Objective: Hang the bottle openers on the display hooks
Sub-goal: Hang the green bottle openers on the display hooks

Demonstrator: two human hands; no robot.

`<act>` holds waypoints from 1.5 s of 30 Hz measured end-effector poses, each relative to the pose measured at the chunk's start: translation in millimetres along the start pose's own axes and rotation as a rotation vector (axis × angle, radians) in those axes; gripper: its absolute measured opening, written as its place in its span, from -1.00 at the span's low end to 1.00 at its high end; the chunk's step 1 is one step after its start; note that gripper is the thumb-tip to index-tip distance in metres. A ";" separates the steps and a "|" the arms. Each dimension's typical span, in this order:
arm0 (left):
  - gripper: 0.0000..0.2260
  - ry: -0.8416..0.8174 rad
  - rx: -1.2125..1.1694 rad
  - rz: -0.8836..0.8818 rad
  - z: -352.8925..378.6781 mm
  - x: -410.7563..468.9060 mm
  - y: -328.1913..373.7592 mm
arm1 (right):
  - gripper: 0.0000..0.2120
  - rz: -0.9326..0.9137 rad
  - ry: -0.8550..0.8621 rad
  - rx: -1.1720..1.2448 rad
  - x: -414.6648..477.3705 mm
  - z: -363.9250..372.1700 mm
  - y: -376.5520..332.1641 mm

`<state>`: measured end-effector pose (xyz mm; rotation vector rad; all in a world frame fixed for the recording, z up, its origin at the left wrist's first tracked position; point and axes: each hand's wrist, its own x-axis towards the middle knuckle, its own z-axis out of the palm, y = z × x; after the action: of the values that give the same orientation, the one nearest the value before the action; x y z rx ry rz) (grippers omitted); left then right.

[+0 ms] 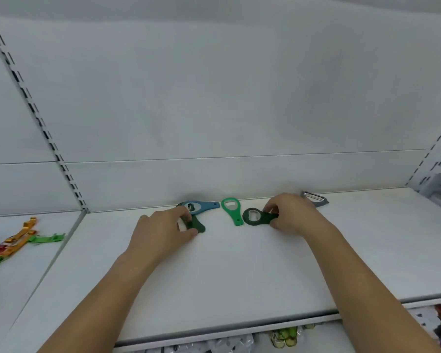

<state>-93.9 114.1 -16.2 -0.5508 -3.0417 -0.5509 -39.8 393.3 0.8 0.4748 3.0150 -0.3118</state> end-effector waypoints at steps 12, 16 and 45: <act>-0.83 0.035 0.020 -0.064 -4.1 -0.6 -19.1 | -0.71 0.027 -0.158 0.164 -29.1 -9.8 -11.5; -0.70 -0.054 -0.027 -0.171 -14.9 4.6 -30.4 | -0.73 0.031 -0.200 0.246 -33.1 -10.5 -7.7; -0.86 0.489 -1.248 -0.538 -63.9 -226.2 -144.2 | -0.88 -0.357 -0.617 1.333 -115.6 77.1 -243.0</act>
<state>65.5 -110.9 -19.4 0.4376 -2.0095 -2.1746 -2.5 116.4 -16.8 -0.1477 1.8755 -2.0140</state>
